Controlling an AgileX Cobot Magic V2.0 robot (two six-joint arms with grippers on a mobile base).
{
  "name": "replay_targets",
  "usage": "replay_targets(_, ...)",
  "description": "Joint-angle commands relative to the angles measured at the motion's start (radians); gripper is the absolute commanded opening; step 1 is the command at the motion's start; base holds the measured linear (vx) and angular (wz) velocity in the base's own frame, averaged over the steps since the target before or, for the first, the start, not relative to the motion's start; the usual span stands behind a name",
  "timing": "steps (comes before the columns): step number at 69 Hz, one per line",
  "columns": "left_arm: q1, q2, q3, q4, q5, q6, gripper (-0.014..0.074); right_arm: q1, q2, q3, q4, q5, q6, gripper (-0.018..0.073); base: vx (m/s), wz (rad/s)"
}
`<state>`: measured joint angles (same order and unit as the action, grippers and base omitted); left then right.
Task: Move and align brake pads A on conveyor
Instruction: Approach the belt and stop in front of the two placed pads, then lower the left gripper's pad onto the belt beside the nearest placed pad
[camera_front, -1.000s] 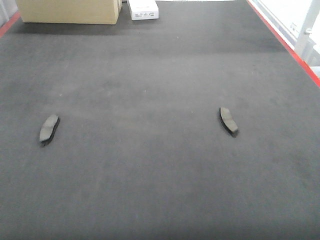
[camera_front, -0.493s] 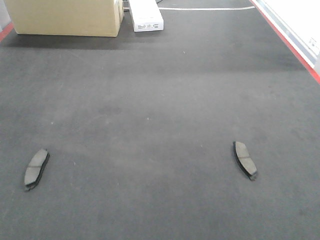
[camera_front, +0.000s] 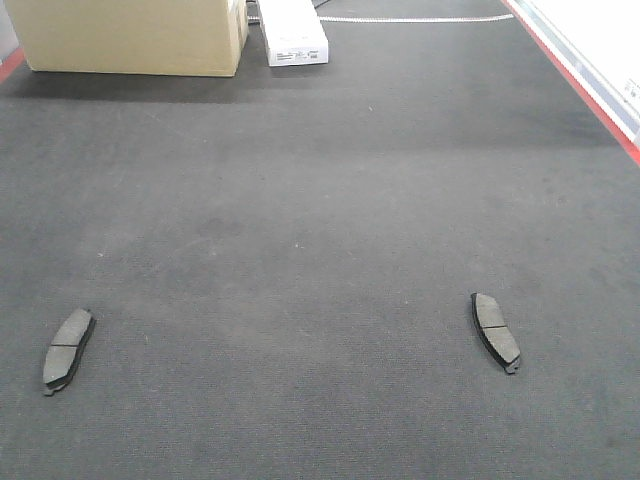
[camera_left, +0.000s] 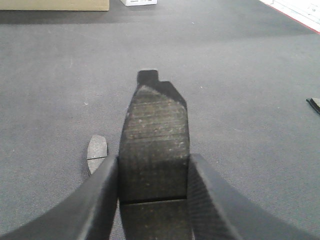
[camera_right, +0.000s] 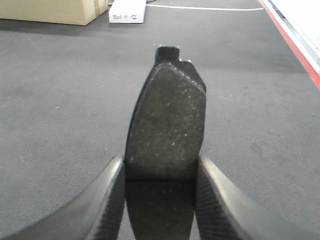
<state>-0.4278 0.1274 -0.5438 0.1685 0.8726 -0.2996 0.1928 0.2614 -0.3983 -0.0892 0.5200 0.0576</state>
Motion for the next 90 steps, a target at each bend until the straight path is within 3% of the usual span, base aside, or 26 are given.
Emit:
replay_targets(1,-0.005,0.016,-0.027,0.006,-0.091,0.0,-0.0006,-0.004,0.01,-0.029,-0.013,-0.096,-0.009,-0.0002,0.0,0.0)
replay_targets(42,-0.005,0.016,-0.027,0.013,-0.103,0.001,-0.0006,-0.004,0.01,-0.029,-0.013,-0.096,-0.009,-0.0002,0.0,0.0)
replay_targets(57,-0.005,0.049,-0.037,-0.033,-0.127,-0.082,-0.0003,-0.004,0.01,-0.029,-0.013,-0.096,-0.009,-0.0002,0.0,0.0)
replay_targets(63,-0.005,0.139,-0.057,-0.045,-0.141,-0.14,0.0,-0.004,0.01,-0.029,-0.013,-0.096,-0.009,-0.0002,0.0,0.0)
replay_targets(77,-0.005,0.488,-0.144,-0.076,-0.147,-0.14,0.0007,-0.004,0.01,-0.029,-0.013,-0.096,-0.009,-0.0002,0.0,0.0)
replay_targets(90,-0.005,0.782,-0.224,-0.077,-0.228,-0.14,0.0013,-0.004,0.01,-0.029,-0.013,-0.096,-0.009,-0.0002,0.0,0.0)
